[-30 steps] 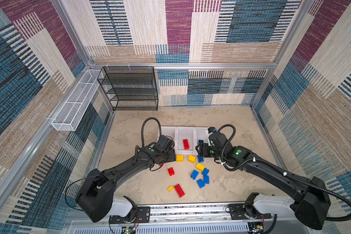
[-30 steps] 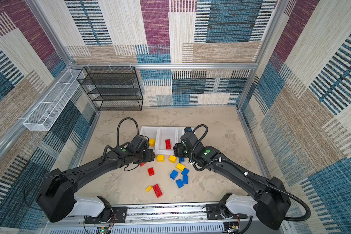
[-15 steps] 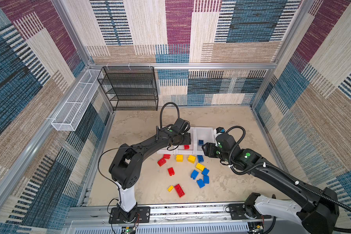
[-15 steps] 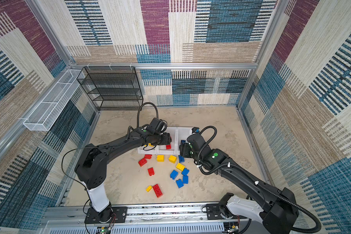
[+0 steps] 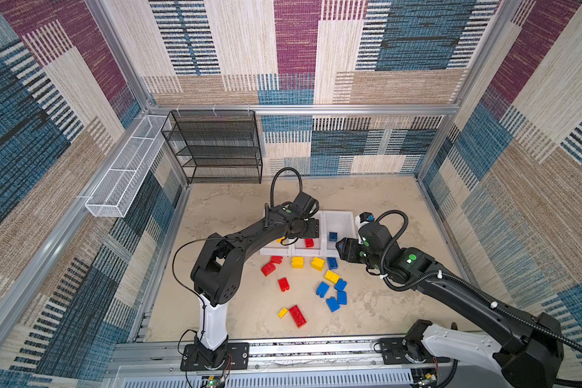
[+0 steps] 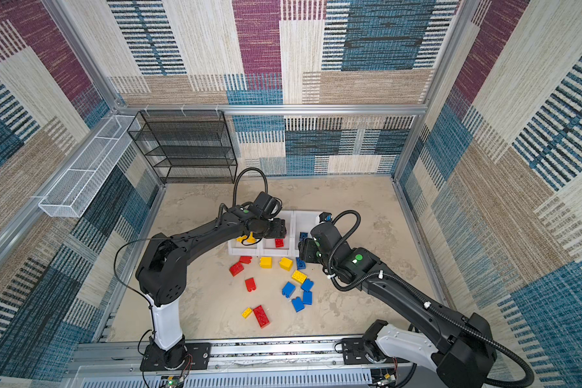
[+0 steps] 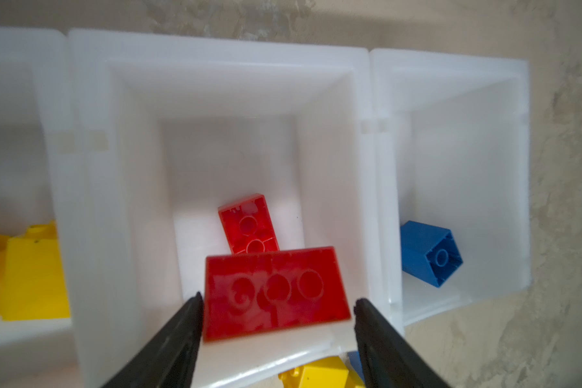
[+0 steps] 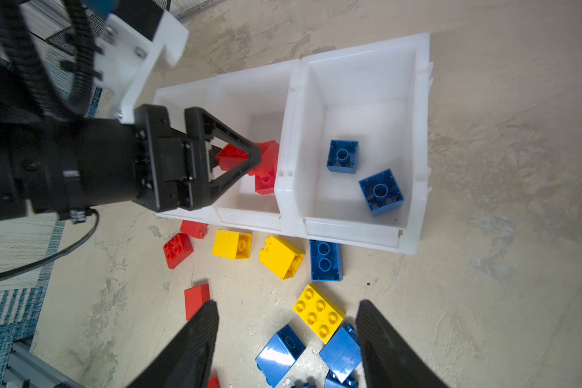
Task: Sort the legos into containers by color
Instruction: Place the lego in the container.
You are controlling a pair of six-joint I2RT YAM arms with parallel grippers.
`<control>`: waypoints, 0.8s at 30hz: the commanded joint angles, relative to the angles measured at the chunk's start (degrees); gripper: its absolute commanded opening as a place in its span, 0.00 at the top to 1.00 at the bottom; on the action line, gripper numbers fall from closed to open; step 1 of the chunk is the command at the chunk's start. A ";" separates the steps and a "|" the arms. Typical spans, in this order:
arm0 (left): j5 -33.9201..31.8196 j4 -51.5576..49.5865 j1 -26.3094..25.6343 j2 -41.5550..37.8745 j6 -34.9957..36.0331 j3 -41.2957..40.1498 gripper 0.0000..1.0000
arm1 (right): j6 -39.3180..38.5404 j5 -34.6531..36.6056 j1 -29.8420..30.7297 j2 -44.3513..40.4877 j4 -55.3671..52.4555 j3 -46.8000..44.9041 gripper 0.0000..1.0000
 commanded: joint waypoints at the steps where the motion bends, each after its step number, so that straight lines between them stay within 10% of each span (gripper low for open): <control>1: -1.30 -0.13 0.07 -1.85 1.82 -0.69 0.24 | -0.30 0.38 0.01 0.54 1.44 0.40 0.32; 24: -4.09 3.04 0.14 -26.74 6.03 -20.35 0.20 | -1.83 -1.20 -0.87 6.23 2.50 -1.92 0.32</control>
